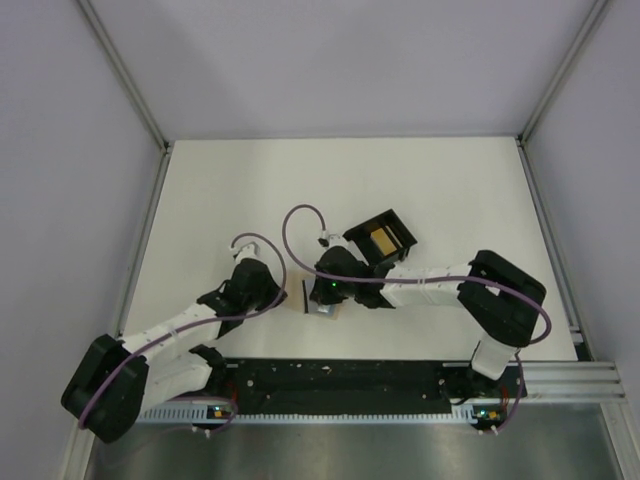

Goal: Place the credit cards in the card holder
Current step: Open the card holder at the center of the board, then insert the credit card into the card holder.

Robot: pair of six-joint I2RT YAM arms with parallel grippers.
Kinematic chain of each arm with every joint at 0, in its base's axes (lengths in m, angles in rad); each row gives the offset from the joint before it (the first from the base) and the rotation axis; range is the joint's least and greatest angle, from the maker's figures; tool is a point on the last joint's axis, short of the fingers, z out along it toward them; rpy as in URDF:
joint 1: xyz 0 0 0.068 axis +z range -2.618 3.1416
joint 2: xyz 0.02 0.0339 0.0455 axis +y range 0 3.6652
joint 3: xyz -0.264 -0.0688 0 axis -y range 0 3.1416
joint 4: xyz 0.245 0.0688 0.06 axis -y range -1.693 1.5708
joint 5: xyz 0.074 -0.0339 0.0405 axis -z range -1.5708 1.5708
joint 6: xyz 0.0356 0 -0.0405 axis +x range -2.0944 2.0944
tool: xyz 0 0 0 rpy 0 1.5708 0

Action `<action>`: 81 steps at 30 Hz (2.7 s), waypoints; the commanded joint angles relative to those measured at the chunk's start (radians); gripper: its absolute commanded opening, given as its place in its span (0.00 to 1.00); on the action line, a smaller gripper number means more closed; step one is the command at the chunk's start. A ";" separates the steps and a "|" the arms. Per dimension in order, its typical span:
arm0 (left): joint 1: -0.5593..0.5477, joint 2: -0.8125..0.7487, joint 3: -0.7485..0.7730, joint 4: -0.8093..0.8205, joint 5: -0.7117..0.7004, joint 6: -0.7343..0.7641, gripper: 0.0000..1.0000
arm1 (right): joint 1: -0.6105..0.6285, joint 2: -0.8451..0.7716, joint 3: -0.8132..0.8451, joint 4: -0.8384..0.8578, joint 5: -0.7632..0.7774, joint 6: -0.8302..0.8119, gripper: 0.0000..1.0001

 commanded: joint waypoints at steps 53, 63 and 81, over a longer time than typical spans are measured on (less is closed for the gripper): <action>-0.033 -0.170 -0.090 -0.078 -0.022 -0.145 0.00 | -0.152 -0.396 -0.236 -0.158 -0.033 0.109 0.00; -0.037 -0.180 -0.090 -0.079 -0.030 -0.163 0.00 | -0.155 -0.298 -0.271 -0.071 -0.082 0.174 0.00; -0.042 -0.186 -0.096 -0.084 -0.048 -0.188 0.00 | -0.151 -0.319 -0.337 -0.016 -0.007 0.261 0.00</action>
